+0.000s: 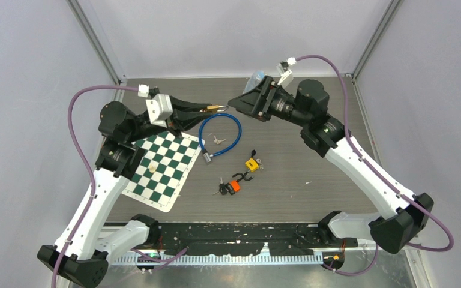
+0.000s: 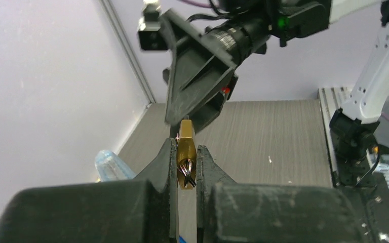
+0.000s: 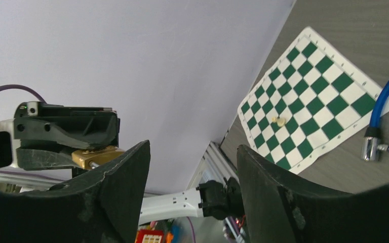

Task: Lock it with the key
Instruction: Lock the lock.

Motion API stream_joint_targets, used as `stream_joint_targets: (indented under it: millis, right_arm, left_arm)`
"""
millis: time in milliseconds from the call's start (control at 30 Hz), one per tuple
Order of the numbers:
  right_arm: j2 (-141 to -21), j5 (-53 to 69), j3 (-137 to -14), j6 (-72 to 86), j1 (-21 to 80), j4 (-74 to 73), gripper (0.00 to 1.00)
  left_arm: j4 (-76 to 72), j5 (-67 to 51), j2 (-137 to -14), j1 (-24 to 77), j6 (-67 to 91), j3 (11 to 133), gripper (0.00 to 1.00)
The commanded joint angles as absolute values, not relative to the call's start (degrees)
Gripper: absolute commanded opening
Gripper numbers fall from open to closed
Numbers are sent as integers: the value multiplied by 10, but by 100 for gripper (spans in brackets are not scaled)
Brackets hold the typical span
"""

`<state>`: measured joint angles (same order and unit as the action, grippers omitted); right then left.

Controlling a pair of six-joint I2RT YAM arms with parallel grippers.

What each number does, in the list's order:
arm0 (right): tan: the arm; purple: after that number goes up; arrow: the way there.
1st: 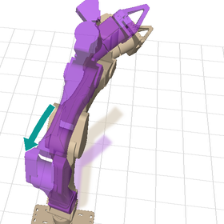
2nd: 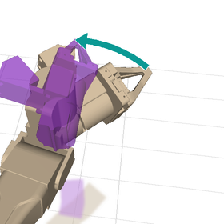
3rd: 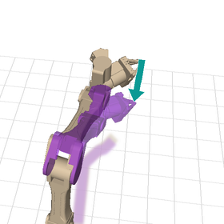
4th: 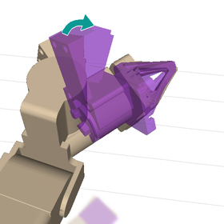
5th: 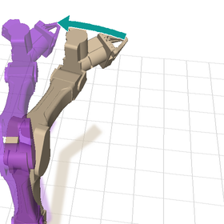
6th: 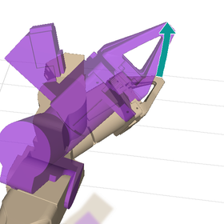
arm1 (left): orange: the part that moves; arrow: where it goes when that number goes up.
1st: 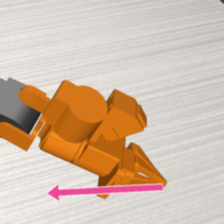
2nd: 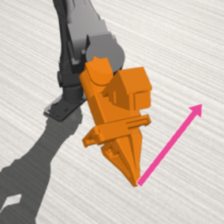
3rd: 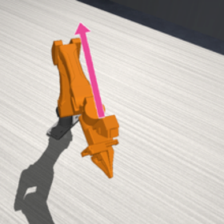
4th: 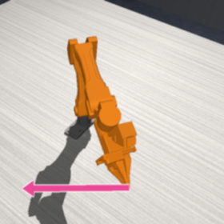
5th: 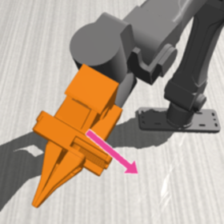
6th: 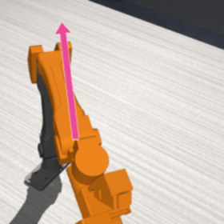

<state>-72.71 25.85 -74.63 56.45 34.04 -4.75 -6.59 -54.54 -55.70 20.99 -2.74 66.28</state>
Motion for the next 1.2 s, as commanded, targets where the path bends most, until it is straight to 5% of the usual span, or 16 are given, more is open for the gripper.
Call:
stream_joint_targets:
  millis: [0,467,633,900,1167]
  right_arm:
    - [-654,231,-731,522,320,56,73]
    - [-677,426,-795,359,323,95,67]
    - [-669,407,-781,360,328,103,66]
    - [-681,399,-758,381,350,109,51]
    - [-673,352,-738,382,355,86,55]
  left_arm:
    - [-75,-475,-542,212,119,672,0]
    - [-3,-510,-582,211,497,766,0]
    - [68,-517,-615,210,519,804,0]
    - [34,-537,-646,205,537,803,0]
    - [8,-554,-656,194,528,803,0]
